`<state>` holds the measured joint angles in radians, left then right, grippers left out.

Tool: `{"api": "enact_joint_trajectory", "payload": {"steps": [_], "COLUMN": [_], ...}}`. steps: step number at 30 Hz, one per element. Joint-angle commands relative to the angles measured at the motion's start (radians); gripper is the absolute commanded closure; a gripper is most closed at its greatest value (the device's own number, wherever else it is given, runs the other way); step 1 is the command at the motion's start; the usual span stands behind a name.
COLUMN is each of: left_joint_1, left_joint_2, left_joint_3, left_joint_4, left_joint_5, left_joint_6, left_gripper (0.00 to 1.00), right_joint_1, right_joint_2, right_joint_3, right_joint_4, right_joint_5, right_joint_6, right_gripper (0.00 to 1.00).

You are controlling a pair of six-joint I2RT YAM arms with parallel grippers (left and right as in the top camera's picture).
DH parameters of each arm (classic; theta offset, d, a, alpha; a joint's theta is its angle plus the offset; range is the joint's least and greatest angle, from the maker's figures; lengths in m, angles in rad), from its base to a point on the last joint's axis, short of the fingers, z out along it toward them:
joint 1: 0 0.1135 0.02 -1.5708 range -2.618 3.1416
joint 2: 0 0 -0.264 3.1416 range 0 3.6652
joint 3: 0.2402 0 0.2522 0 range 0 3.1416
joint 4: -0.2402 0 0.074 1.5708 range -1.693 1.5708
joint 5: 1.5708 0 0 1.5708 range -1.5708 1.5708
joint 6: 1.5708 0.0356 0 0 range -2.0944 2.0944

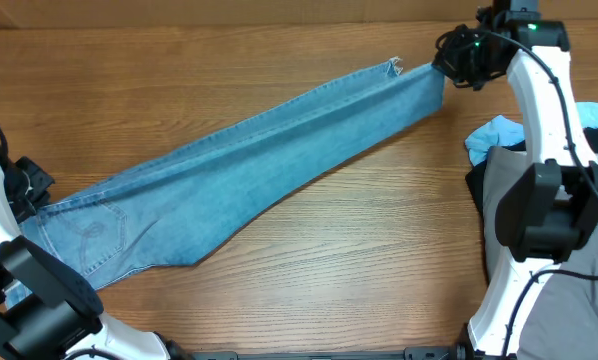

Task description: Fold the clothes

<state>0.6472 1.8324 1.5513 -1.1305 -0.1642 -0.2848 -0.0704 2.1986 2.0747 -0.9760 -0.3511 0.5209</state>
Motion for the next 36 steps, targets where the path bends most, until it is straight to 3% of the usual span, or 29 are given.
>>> {"api": "enact_joint_trajectory", "payload": {"steps": [1,5,6,7,8,9,14,21,24,26,36], "left_joint_1": [-0.011,-0.023,-0.026,-0.028,-0.031,-0.034,-0.039,-0.039,-0.039,-0.040,-0.040], "left_joint_2": [0.008,0.008,0.008,0.008,0.008,0.008,0.008,0.008,0.008,0.008,0.008], "left_joint_3": [0.029,0.029,0.029,0.029,0.029,0.029,0.029,0.029,0.029,0.029,0.029], "left_joint_4": [0.011,0.018,0.018,0.017,0.016,0.013,-0.002,0.004,0.005,0.005,-0.002], "left_joint_5": [-0.056,-0.052,-0.052,-0.053,-0.051,-0.049,-0.057,-0.086,-0.079,-0.074,-0.027], "left_joint_6": [0.008,0.007,0.005,0.000,0.000,0.000,0.020,0.054,0.053,0.053,0.053], "left_gripper": [0.80,0.78,0.76,0.74,0.73,0.73,0.70,0.75,0.77,0.78,0.82], "right_joint_1": [0.004,0.029,0.035,0.042,0.044,0.044,0.022,0.014,0.032,0.050,0.146], "right_joint_2": [0.035,0.079,0.089,0.097,0.100,0.100,0.080,0.085,0.085,0.087,0.205], "right_joint_3": [0.024,0.024,0.024,0.024,0.024,0.024,0.026,0.024,0.023,0.022,0.020], "right_joint_4": [0.053,0.147,0.173,0.199,0.214,0.217,0.133,-0.048,-0.047,-0.007,0.203], "right_joint_5": [0.039,0.035,0.035,0.036,0.035,0.035,0.034,0.019,0.013,0.008,0.031], "right_joint_6": [0.058,0.064,0.061,0.046,0.028,0.014,-0.097,-0.155,-0.152,-0.110,0.127], "right_gripper": [0.96,0.78,0.65,0.39,0.26,0.24,0.25,0.41,0.48,0.53,0.54]}}
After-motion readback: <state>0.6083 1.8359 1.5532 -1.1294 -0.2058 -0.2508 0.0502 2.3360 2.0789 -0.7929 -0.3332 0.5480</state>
